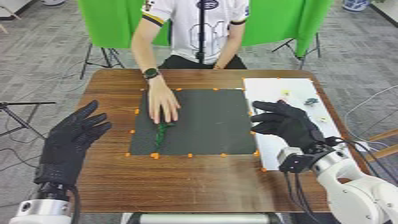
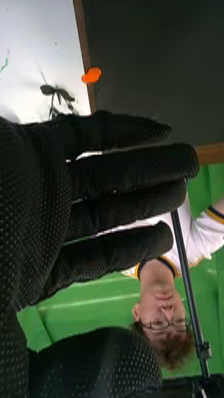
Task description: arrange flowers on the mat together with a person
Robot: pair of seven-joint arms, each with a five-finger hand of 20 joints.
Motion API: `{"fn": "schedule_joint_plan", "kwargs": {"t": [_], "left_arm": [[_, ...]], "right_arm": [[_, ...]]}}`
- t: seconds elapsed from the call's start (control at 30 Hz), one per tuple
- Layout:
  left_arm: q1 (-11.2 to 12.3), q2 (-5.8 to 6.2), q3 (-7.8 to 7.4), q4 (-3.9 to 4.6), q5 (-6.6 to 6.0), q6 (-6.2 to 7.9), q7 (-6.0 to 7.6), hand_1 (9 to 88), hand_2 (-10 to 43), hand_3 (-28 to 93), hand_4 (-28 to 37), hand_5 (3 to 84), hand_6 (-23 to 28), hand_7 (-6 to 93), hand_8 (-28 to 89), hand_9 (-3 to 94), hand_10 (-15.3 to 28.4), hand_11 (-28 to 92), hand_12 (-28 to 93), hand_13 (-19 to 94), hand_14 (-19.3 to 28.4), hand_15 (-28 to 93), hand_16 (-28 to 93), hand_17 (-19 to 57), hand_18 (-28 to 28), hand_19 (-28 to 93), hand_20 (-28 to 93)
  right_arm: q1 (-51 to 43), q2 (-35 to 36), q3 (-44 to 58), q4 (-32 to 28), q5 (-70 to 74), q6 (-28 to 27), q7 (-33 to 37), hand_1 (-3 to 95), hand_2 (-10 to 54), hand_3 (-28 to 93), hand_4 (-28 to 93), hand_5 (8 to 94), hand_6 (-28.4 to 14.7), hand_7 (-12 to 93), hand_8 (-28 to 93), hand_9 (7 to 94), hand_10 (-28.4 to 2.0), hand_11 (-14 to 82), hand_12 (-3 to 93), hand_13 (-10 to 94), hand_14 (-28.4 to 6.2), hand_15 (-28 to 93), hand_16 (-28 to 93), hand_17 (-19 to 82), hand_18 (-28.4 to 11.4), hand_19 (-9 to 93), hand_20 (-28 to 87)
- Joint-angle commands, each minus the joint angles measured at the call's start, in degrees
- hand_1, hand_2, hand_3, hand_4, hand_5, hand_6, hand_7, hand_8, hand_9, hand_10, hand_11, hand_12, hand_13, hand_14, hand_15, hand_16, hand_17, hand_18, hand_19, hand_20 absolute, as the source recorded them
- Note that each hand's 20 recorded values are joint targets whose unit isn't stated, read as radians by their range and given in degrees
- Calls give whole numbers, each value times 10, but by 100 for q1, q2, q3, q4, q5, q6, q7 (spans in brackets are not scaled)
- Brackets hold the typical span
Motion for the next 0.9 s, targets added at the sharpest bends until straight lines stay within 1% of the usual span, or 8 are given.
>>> {"fn": "schedule_joint_plan", "kwargs": {"t": [0.03, 0.2, 0.3, 0.47, 0.8, 0.83, 0.87, 0.9], "left_arm": [[68, -12, 24, 23, 6, 24, 5, 217, 60, 782, -283, 382, 88, 134, -96, 351, 203, 258, 100, 241, 274, 533, -104, -71, 246, 543, 228], [99, 28, 50, 18, -9, 67, 75, 217, 60, 781, -283, 382, 88, 133, -96, 352, 203, 259, 100, 240, 274, 532, -105, -72, 246, 543, 228], [83, 18, 44, 30, -3, 31, 55, 218, 61, 780, -283, 382, 88, 133, -96, 352, 204, 259, 100, 240, 274, 531, -104, -71, 246, 543, 227], [106, 36, 53, 24, -6, 62, 95, 217, 60, 780, -283, 383, 88, 133, -96, 351, 203, 259, 99, 241, 274, 532, -103, -72, 246, 542, 227], [48, 1, 25, 40, 5, 29, 22, 217, 61, 780, -283, 382, 87, 134, -96, 351, 203, 258, 100, 241, 273, 532, -104, -71, 246, 542, 228], [74, 15, 32, 30, -14, 64, 69, 217, 61, 780, -283, 382, 88, 134, -96, 351, 203, 258, 100, 241, 273, 532, -104, -71, 246, 542, 227], [60, -6, 20, 34, 4, 35, 26, 217, 60, 780, -283, 382, 87, 134, -96, 351, 203, 257, 100, 241, 274, 532, -103, -72, 246, 542, 227], [57, 4, 26, 38, 1, 47, 46, 217, 60, 780, -283, 382, 88, 134, -96, 351, 203, 257, 100, 241, 274, 532, -103, -71, 246, 542, 227]], "right_arm": [[-22, 125, 81, -228, -320, 463, 122, 230, 54, 700, -266, 517, -36, 147, -117, 548, -177, 226, 155, 458, -179, 539, 100, 141, -227, 613, 176], [-43, 108, 162, -253, -352, 469, 116, 229, 52, 701, -264, 520, -39, 147, -117, 547, -179, 225, 155, 461, -180, 541, 100, 144, -231, 618, 176], [-83, 91, 209, -268, -351, 444, 111, 229, 51, 702, -262, 522, -38, 148, -116, 547, -179, 225, 155, 462, -180, 542, 99, 145, -231, 619, 175], [-103, 34, 287, -258, -331, 320, 106, 231, 50, 700, -262, 523, -39, 148, -117, 546, -180, 225, 155, 461, -179, 543, 99, 145, -232, 621, 173], [-146, 26, 350, -271, -314, 324, 101, 230, 49, 700, -261, 522, -39, 148, -116, 546, -180, 226, 155, 460, -181, 544, 98, 145, -232, 623, 169], [-109, 17, 344, -250, -315, 288, 111, 230, 49, 700, -261, 522, -39, 148, -116, 546, -180, 225, 155, 460, -181, 544, 98, 145, -232, 623, 169], [-124, 21, 346, -258, -314, 303, 122, 230, 49, 700, -260, 522, -39, 148, -116, 546, -180, 225, 155, 461, -181, 544, 98, 145, -232, 624, 169], [-116, 28, 339, -249, -311, 299, 108, 230, 49, 700, -260, 522, -39, 148, -116, 546, -180, 225, 155, 461, -181, 544, 98, 145, -232, 624, 169]]}}
